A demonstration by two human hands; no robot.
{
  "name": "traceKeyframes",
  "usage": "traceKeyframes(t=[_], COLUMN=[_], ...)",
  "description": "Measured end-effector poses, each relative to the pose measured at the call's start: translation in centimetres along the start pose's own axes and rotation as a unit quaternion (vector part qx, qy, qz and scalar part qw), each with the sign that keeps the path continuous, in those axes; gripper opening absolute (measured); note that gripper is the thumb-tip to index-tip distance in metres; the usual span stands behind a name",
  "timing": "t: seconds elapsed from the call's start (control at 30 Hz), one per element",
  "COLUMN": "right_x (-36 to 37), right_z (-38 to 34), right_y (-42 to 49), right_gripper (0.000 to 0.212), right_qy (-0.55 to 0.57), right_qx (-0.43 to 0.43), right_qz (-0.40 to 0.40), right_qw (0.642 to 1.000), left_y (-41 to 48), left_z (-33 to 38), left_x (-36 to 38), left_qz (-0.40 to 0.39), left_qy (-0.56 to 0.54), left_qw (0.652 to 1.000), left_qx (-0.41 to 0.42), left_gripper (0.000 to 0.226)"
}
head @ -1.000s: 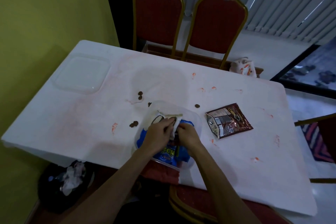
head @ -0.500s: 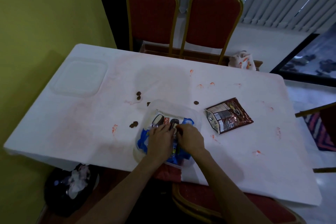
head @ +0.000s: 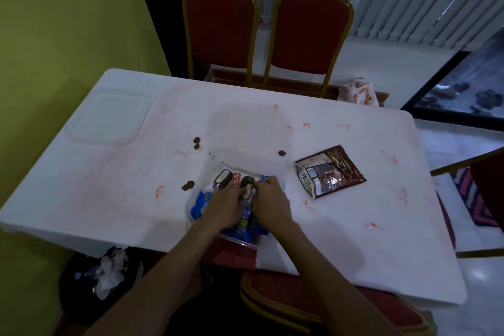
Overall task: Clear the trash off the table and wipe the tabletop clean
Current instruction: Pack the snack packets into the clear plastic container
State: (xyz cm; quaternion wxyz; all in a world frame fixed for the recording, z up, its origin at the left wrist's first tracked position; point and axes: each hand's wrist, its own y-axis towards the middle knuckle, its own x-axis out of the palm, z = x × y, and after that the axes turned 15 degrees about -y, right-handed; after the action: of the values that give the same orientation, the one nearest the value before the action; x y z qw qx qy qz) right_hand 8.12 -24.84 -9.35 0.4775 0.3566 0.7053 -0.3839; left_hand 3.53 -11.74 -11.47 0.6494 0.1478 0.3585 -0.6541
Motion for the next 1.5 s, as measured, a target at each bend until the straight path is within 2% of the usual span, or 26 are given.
traceKeyframes(t=[0.17,0.3,0.5,0.57,0.6,0.67,0.7,0.73,0.8,0.97,1.07,1.17,1.27,1.33,1.4,1.43,1.5], right_x=[-2.1,-2.8,-3.2,-3.2,-3.4,-4.1,-4.3,-4.4,-4.3,-2.8,-2.3,-2.7,-5.2,-7.5,-9.3,-9.9,-10.2], right_z=[3.0,6.3,11.3,12.9,13.4,14.2,14.5,14.9,15.6,17.1,17.6,17.9,16.6,14.7,12.6,11.5,9.5], right_y=[-0.7,-0.9,-0.8,-0.9,-1.0,-1.1,-1.1,-1.0,-0.7,1.0,1.9,2.2,1.4,-0.1,-2.2,-3.4,-5.3], right_gripper=[0.024,0.024,0.018,0.015,0.011,0.006,0.008,0.010,0.012,0.008,0.005,0.011,0.013,0.014,0.012,0.012,0.014], right_qy=[0.096,0.120,0.167,0.248,0.323,0.478,0.510,0.517,0.516,0.466,0.441,0.482,0.568,0.586,0.599,0.599,0.578], right_qx=[0.055,0.107,0.220,0.278,0.310,0.358,0.374,0.390,0.412,0.432,0.460,0.470,0.424,0.371,0.298,0.262,0.200], right_qz=[0.099,0.142,0.116,0.090,0.058,-0.012,-0.029,-0.039,-0.039,-0.036,-0.016,-0.003,0.025,0.055,0.069,0.073,0.067], right_qw=[0.989,0.977,0.954,0.924,0.892,0.802,0.774,0.761,0.751,0.772,0.770,0.739,0.705,0.718,0.740,0.754,0.789], left_y=[-0.5,-0.7,-0.9,-1.0,-0.9,-0.9,-0.8,-0.8,-0.8,-1.2,-1.6,-1.7,-1.5,-1.6,-1.9,-2.0,-2.1], left_z=[3.8,8.3,11.7,12.1,12.4,12.7,12.9,13.1,13.5,14.1,14.3,14.1,14.0,14.2,15.0,15.4,15.9], left_x=[0.4,1.1,2.6,3.1,3.3,3.7,4.0,4.2,4.6,5.0,4.7,4.3,4.2,4.1,3.6,3.2,2.5], left_qz=[0.121,0.129,0.131,0.131,0.131,0.130,0.131,0.132,0.135,0.143,0.171,0.179,0.196,0.205,0.201,0.185,0.127], left_qy=[-0.116,-0.141,-0.164,-0.173,-0.177,-0.180,-0.179,-0.181,-0.193,-0.191,-0.172,-0.168,-0.195,-0.256,-0.363,-0.440,-0.595], left_qw=[0.985,0.981,0.977,0.976,0.975,0.975,0.975,0.974,0.972,0.971,0.970,0.969,0.961,0.944,0.904,0.869,0.768], left_qx=[0.044,0.027,0.037,0.028,0.022,0.018,0.018,0.017,0.013,0.007,0.024,0.015,-0.014,-0.046,-0.100,-0.131,-0.201], left_gripper=[0.023,0.040,0.040,0.040,0.039,0.038,0.037,0.036,0.035,0.033,0.031,0.031,0.030,0.028,0.025,0.024,0.036])
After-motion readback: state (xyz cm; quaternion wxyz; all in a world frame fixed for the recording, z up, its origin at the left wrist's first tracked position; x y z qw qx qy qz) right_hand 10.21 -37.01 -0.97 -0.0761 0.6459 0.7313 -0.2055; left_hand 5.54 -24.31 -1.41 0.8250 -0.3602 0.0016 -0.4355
